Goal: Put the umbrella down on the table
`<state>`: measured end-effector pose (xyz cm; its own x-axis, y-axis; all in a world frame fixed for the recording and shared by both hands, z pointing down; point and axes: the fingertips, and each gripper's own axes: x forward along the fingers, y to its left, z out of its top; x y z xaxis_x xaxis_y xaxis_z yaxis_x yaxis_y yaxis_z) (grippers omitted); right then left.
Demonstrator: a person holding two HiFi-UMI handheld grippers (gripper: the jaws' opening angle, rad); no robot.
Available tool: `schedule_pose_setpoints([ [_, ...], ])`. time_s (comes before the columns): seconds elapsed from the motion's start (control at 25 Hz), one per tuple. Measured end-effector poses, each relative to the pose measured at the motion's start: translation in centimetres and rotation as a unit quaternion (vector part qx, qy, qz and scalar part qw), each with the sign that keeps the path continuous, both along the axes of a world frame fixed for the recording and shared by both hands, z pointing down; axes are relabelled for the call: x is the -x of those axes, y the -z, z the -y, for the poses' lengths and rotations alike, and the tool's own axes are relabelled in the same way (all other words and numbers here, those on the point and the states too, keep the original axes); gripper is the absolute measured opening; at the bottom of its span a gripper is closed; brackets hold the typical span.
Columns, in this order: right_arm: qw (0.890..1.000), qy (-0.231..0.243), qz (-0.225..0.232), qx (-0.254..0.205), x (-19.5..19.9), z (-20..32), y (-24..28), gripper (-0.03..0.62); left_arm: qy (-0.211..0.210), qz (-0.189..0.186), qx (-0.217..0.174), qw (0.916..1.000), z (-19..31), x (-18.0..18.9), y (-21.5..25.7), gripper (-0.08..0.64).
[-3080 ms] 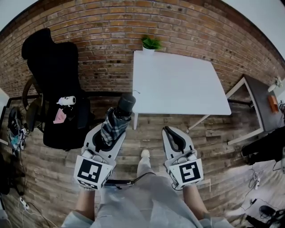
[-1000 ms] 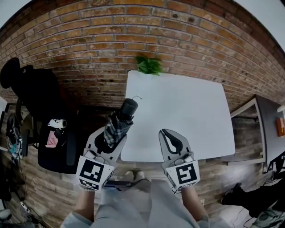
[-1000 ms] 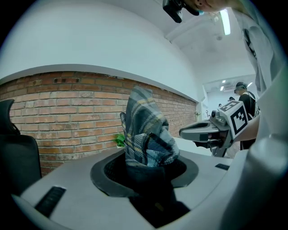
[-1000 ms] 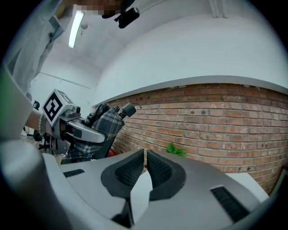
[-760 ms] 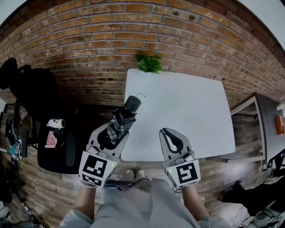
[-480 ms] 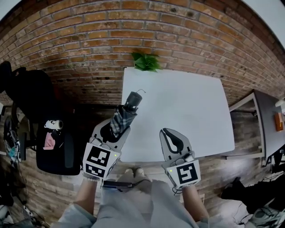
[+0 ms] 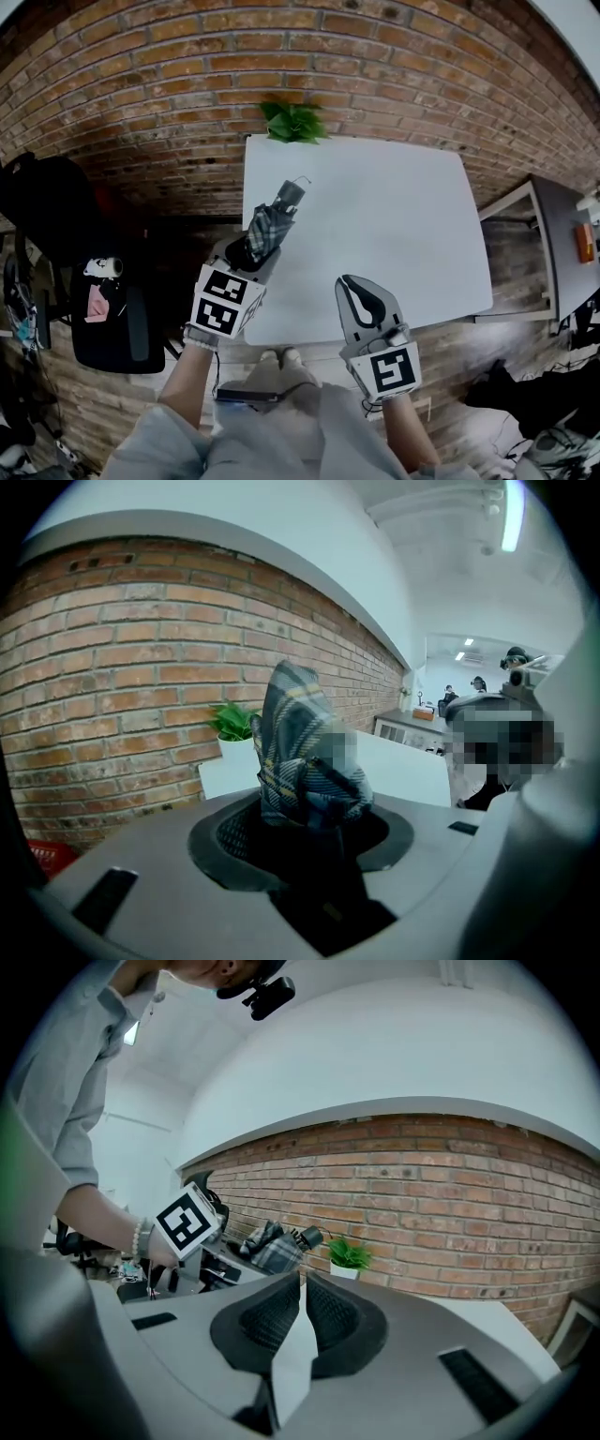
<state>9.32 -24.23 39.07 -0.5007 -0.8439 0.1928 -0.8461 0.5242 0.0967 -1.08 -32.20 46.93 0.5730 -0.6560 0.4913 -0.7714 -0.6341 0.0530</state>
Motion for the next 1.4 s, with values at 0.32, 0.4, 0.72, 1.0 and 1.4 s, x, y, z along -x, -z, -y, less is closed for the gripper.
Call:
schedule_pose_setpoints([
  [0.32, 1.0, -0.009, -0.003, 0.022, -0.6, 0.5, -2.0, 0.049, -0.02, 0.049, 0.059, 0.9968, 3.1, -1.7, -6.0, 0.213],
  [0.4, 1.0, -0.011, -0.002, 0.027, -0.6, 0.6, -2.5, 0.049, -0.026, 0.064, 0.075, 0.9948, 3.4, -1.7, -7.6, 0.213],
  [0.72, 0.999, -0.02, -0.004, 0.041, -0.8, 0.3, -3.9, 0.049, -0.05, 0.135, 0.1, 0.9845, 4.2, -2.2, -12.3, 0.213],
  [1.0, 0.998, -0.03, -0.009, 0.054, -1.0, -0.4, -4.9, 0.049, -0.072, 0.168, 0.13, 0.9744, 4.3, -3.1, -14.6, 0.225],
  [1.4, 0.997, -0.045, -0.011, 0.061, -1.9, -1.1, -5.4, 0.049, -0.095, 0.2, 0.136, 0.9657, 4.6, -3.8, -16.2, 0.27],
])
